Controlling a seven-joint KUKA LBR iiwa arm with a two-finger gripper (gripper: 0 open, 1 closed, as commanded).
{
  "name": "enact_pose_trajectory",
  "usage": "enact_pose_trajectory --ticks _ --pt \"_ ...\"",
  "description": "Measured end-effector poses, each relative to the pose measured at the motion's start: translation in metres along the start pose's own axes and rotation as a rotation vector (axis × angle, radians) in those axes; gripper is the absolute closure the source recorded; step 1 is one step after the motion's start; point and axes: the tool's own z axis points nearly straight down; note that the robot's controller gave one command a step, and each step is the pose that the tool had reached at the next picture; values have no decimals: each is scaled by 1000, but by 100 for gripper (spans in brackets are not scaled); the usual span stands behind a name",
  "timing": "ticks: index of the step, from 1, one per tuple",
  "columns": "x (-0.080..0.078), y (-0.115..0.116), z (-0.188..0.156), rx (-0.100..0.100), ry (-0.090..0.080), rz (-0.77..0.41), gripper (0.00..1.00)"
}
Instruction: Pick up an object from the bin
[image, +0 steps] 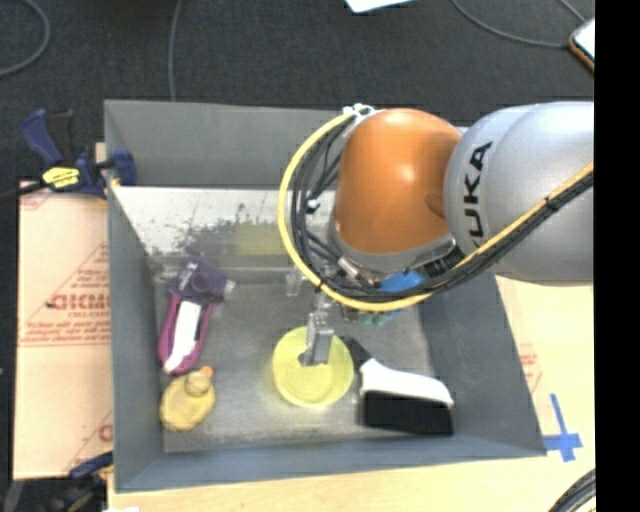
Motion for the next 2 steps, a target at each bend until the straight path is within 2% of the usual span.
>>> enact_pose_trajectory --ticks 1,2 --pt "-2 -1 -4 -1 -7 4 0" --pt "-37 -37 110 1 -12 -156 0"
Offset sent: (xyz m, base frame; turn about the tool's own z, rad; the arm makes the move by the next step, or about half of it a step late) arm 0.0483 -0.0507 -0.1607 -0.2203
